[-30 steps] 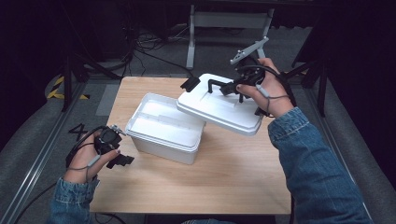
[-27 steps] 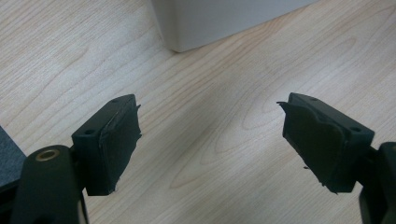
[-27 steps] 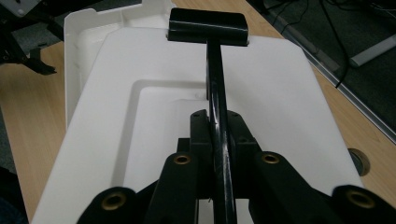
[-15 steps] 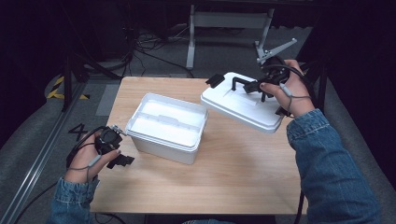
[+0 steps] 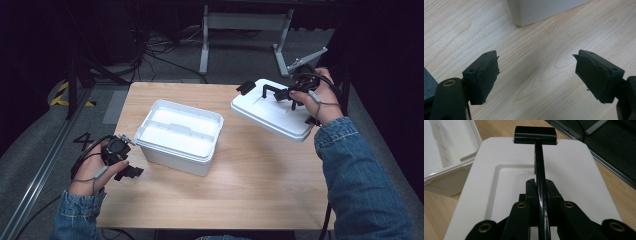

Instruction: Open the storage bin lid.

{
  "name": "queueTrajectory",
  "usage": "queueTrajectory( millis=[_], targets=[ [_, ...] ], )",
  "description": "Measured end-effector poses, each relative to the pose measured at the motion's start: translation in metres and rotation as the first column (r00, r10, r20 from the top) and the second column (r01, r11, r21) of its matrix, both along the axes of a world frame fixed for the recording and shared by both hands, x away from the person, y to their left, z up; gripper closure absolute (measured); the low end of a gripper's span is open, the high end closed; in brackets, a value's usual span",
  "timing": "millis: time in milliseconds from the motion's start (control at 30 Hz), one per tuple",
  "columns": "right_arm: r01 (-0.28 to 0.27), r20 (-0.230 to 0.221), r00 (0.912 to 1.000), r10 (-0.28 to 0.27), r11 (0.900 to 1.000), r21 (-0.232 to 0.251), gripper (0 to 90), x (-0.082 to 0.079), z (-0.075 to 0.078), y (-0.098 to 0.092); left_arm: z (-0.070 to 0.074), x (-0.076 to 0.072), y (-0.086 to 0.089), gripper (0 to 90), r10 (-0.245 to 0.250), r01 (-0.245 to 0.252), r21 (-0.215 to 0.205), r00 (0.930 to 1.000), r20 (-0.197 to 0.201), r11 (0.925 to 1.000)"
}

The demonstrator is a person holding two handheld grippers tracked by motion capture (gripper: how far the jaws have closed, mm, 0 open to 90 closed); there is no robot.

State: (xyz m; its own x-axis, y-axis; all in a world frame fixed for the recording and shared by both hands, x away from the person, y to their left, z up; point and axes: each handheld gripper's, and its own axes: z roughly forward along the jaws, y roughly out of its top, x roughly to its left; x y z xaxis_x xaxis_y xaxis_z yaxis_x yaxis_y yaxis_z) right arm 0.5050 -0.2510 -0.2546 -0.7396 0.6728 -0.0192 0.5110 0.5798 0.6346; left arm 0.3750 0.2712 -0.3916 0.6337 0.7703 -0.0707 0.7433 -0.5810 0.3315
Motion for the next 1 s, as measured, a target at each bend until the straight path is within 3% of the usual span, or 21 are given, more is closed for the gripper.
queueTrajectory(
  millis=[67, 300, 733, 1000],
  targets=[
    [0.017, -0.013, 0.9998, -0.018, 1.0, -0.014, 84.3, 0.002, -0.007, -0.002, 0.0, 0.0, 0.0, 19.7, 0.004, -0.004, -0.001, 1.0, -0.003, 1.0],
    [0.002, -0.016, 0.9999, -0.003, 0.998, -0.058, 84.3, 0.009, -0.039, -0.007, -0.001, 0.0, -0.001, 19.7, 0.005, -0.005, -0.003, 1.0, -0.006, 1.0],
    [0.013, -0.046, 0.9988, -0.015, 0.999, -0.041, 84.1, 0.014, -0.086, -0.017, -0.002, 0.001, 0.0, 19.6, 0.004, -0.004, -0.002, 1.0, -0.007, 1.0],
    [0.023, -0.062, 0.9977, -0.026, 0.999, -0.036, 84.1, 0.013, -0.106, -0.022, -0.003, 0.001, -0.001, 19.6, 0.005, -0.005, -0.001, 0.9999, -0.011, 1.0]
  ],
)
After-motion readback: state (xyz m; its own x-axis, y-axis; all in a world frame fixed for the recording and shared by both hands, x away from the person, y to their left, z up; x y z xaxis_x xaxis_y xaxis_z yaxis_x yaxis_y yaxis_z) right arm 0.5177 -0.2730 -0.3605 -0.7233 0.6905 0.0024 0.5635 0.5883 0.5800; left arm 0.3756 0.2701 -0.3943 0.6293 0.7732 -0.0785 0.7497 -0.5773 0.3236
